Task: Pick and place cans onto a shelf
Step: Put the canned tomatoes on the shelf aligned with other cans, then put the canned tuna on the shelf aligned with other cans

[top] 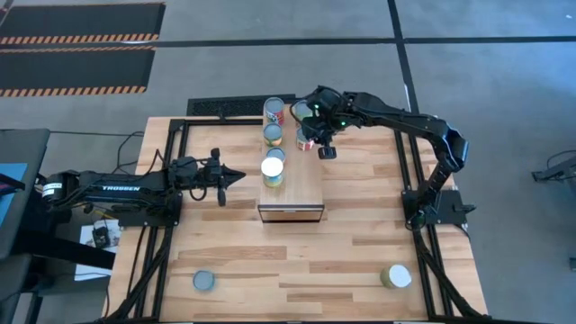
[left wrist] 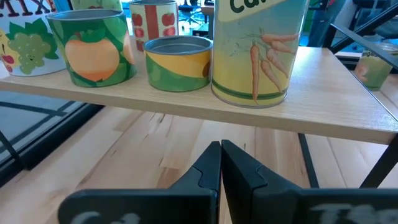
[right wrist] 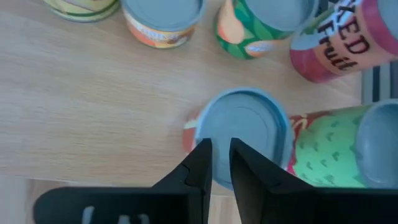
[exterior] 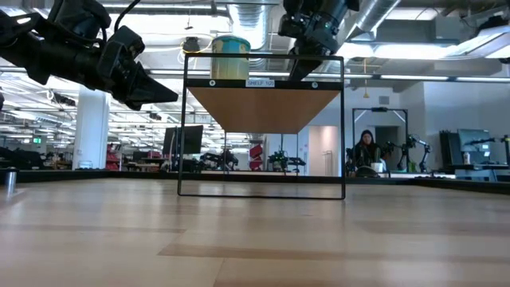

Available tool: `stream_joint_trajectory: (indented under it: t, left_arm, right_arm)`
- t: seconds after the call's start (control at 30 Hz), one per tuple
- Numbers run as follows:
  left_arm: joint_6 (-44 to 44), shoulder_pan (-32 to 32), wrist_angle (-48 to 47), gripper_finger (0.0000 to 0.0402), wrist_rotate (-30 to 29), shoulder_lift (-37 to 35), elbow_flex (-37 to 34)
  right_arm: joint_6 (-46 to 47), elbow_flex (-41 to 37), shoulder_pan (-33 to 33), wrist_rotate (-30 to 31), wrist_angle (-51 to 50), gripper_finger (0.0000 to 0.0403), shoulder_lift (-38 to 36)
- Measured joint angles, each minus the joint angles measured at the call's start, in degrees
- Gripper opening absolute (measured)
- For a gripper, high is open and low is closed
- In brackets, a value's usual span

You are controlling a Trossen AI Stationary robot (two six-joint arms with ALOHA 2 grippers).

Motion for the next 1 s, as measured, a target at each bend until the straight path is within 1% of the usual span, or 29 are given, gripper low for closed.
stream_joint_trajectory:
  t: [0.17,0.23,0.3,0.37,0.43,0.53,0.6,0.67,0.83,0.9,1.0]
  left_arm:
    - [-0.02,0.0,-0.09,0.0,0.0,0.0,0.0]
    - [-0.02,0.0,-0.07,0.0,0.0,0.0,0.0]
    - [-0.02,0.0,-0.09,0.0,-0.02,0.0,0.0]
    - [0.14,-0.01,-0.55,0.0,0.0,-0.01,0.0]
    - [0.17,-0.02,-1.24,0.0,-0.02,-0.02,0.0]
    - [0.17,-0.02,-1.4,0.0,0.02,-0.02,0.0]
    - [0.34,-0.02,-1.4,0.0,0.08,-0.02,0.0]
    - [0.5,-0.02,-1.22,0.0,0.09,-0.02,0.0]
    - [0.59,-0.02,-1.16,0.0,0.16,-0.02,0.0]
    - [0.59,-0.02,-1.1,0.0,0.63,-0.02,0.0]
    - [0.47,-0.02,-1.03,0.0,2.02,-0.02,0.0]
  right_arm:
    - [-1.26,0.0,0.12,-0.02,0.15,0.0078,0.0]
    - [-1.87,-0.02,0.61,0.76,0.09,0.0071,-0.36]
    - [-2.01,-0.11,0.81,0.89,-0.27,0.0053,-1.73]
    - [-1.93,-0.37,0.78,0.39,-0.27,0.0024,-3.75]
    - [-1.09,-2.48,0.47,-0.56,-0.26,0.001,-6.04]
    - [0.95,-9.41,-0.39,-2.08,2.24,0.0011,-9.84]
    - [1.98,-15.81,-0.48,-2.44,6.83,0.0006,-13.32]
    - [3.62,-22.79,-0.38,-3.21,12.7,0.0005,-17.86]
    - [9.44,-39.65,-0.37,-8.82,28.46,0.0004,-29.44]
    - [11.65,-45.43,-0.42,-9.8,35.08,0.0004,-33.87]
    - [14.22,-53.52,-0.31,-10.27,42.36,0.0006,-39.78]
